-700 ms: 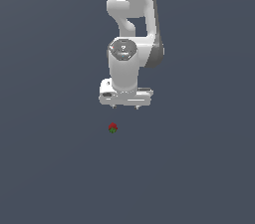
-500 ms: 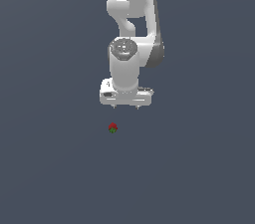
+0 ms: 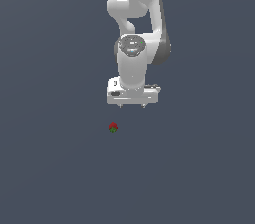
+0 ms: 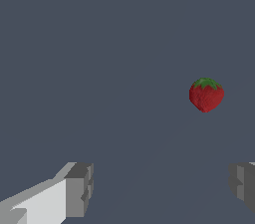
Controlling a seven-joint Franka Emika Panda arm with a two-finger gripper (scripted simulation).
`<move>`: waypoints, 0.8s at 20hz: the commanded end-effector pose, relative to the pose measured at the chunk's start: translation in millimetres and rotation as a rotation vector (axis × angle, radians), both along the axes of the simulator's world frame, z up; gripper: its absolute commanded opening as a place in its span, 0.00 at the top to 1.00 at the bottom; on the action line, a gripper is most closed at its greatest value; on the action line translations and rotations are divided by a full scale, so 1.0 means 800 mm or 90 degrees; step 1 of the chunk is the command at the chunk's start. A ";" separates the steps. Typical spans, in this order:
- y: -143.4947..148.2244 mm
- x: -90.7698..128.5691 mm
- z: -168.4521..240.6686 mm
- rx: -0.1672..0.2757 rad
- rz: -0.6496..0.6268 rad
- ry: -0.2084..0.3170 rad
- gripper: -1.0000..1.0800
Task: Pick up the object and move it to a goal position.
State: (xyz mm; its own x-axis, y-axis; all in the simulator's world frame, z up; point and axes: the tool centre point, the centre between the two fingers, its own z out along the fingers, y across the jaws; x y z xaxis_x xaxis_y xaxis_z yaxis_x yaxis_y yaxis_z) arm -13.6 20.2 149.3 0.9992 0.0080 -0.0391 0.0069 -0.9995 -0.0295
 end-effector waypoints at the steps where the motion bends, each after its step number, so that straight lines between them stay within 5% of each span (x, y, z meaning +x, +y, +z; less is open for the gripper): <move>1: 0.000 -0.001 0.000 0.000 0.001 0.000 0.04; 16: -0.043 0.027 -0.036 -0.006 -0.132 -0.006 0.04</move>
State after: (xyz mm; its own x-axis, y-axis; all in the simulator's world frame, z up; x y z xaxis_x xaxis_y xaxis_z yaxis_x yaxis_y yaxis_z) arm 4.6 -7.1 126.0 0.9867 -0.1599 -0.0307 -0.1607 -0.9867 -0.0239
